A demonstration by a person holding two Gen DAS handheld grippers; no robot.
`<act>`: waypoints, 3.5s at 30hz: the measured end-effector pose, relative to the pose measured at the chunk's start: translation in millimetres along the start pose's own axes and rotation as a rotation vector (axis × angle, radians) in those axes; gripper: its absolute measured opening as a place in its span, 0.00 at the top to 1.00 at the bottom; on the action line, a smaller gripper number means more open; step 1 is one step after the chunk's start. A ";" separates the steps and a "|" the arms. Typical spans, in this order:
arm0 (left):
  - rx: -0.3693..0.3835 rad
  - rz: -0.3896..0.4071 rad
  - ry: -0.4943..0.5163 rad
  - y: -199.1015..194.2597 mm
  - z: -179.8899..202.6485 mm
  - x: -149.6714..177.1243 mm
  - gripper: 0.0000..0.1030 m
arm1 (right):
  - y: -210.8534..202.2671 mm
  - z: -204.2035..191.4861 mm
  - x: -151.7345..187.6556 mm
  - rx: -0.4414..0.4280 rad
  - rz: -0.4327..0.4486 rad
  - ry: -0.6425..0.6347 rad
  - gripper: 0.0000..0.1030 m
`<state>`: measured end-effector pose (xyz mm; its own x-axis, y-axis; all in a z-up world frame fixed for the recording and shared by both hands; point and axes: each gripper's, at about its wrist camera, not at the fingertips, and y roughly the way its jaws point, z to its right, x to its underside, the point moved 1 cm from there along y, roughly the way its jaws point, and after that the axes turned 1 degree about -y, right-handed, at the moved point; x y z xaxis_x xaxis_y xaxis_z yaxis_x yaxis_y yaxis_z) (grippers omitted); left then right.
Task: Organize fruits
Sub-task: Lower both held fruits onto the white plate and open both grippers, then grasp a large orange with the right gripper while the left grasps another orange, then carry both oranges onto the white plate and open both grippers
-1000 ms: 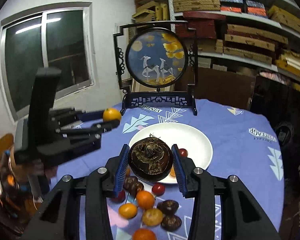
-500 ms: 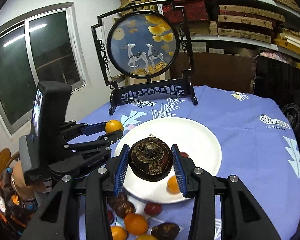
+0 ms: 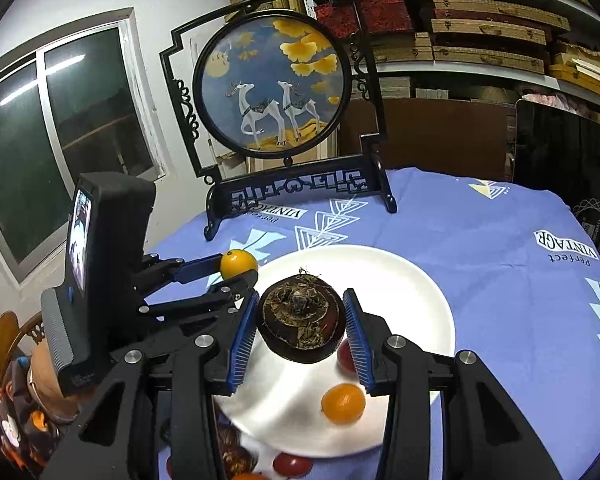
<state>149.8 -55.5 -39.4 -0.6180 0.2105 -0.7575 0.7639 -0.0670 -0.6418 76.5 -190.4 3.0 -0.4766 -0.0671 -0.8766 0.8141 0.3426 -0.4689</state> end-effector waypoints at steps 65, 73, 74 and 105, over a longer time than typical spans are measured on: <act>0.120 -0.054 0.046 -67.9 -23.8 104.1 0.22 | -78.3 -30.6 114.8 0.082 -0.166 -0.159 0.20; 0.238 -0.074 0.148 -117.1 -1.8 144.2 0.21 | -86.9 -47.5 187.4 0.073 -0.318 -0.198 0.21; 0.251 -0.072 0.166 -120.8 4.2 146.2 0.21 | -84.5 -47.2 190.3 0.069 -0.323 -0.189 0.30; 0.310 -0.048 0.262 -131.0 57.1 124.2 0.66 | -108.5 -31.1 170.9 0.031 -0.240 -0.108 0.56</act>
<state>-37.7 -76.2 -56.2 -0.5529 0.4591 -0.6953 0.6183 -0.3334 -0.7118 -103.6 -209.8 -92.5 -0.6206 -0.2429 -0.7455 0.6924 0.2764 -0.6665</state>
